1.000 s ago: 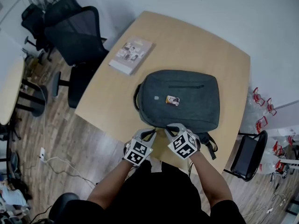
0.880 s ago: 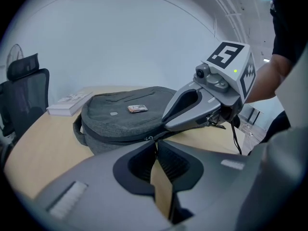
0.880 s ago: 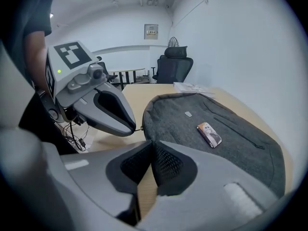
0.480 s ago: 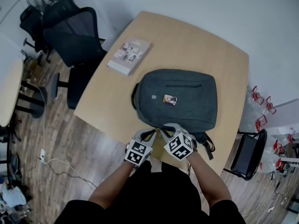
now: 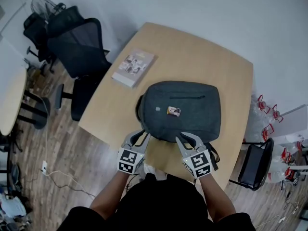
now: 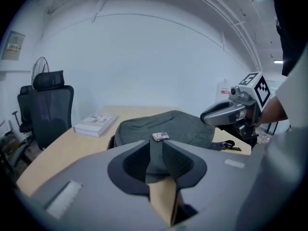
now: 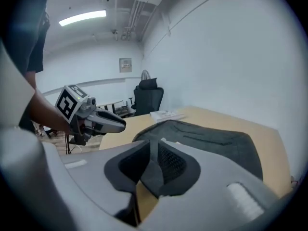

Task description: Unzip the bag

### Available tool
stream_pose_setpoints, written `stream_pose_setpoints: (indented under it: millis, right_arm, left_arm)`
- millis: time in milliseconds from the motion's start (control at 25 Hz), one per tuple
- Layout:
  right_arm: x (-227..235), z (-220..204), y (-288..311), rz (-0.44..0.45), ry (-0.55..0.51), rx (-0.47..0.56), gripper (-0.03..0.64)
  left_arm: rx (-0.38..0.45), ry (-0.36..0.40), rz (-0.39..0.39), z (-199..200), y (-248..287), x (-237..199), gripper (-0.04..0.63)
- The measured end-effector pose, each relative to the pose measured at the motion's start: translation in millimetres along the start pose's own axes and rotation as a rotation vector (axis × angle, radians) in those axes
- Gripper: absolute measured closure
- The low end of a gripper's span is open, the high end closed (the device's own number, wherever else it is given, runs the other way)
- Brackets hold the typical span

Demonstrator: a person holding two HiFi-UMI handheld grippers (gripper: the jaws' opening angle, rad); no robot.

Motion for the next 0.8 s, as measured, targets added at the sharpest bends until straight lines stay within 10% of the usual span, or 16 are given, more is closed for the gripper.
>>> stream_pose_setpoints:
  millis: [360,800]
  right_arm:
    - [10.9,46.6,-37.8,-0.165,-0.025,0.209,0.615]
    - [28.4,42.9,-56.5,-0.262,-0.026,0.235,0.615]
  left_arm:
    - [0.194,0.04,0.03,68.9,-4.6,8.7,0.577]
    - [0.197,0.057,0.006,73.8,3.7,17.1,0.577]
Point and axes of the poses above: the fingertips, and each gripper's own axes: y forward along the fingers, x to its right, z out of its top, the point moved 9 cm from there along -y, backward along the fingers, and after that the axes turned 3 degrees about -x, right-handed, at the moved point
